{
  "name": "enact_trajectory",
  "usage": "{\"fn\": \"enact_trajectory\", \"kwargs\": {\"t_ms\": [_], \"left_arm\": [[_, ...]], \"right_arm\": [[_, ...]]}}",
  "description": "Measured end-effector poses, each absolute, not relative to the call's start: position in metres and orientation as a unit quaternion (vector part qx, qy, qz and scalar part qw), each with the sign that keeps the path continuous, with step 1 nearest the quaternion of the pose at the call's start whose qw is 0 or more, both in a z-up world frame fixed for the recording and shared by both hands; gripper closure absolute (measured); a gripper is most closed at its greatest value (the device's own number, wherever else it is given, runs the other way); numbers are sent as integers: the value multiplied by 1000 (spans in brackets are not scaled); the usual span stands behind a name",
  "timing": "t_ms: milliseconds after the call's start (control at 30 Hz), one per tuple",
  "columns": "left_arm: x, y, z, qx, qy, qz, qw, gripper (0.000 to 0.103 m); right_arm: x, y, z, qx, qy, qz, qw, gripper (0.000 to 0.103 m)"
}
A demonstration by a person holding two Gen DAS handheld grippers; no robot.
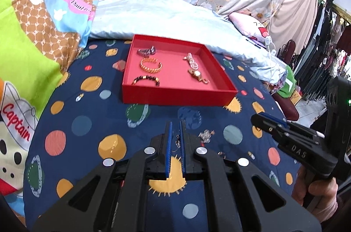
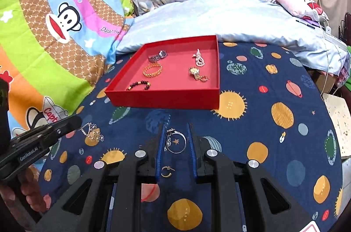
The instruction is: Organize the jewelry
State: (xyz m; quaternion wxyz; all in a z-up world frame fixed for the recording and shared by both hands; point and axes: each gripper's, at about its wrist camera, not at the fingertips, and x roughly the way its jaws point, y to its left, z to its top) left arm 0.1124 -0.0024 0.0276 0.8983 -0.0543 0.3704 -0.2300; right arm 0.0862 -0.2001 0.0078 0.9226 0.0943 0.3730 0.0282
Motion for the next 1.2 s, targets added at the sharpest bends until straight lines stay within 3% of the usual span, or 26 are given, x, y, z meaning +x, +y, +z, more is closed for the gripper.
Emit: {"fn": "enact_trajectory", "kwargs": {"t_ms": [500, 1100, 1133, 1200], "left_arm": [[191, -52, 67, -55, 319, -260, 910, 97], [287, -88, 12, -68, 375, -243, 892, 96], [288, -87, 10, -69, 373, -233, 896, 92], [290, -84, 9, -68, 374, -221, 898, 64]], "right_arm": [[173, -215, 16, 104, 361, 47, 925, 85], [245, -219, -35, 91, 409, 41, 907, 84], [247, -220, -35, 90, 406, 37, 909, 84], [247, -221, -33, 91, 401, 32, 911, 82]]}}
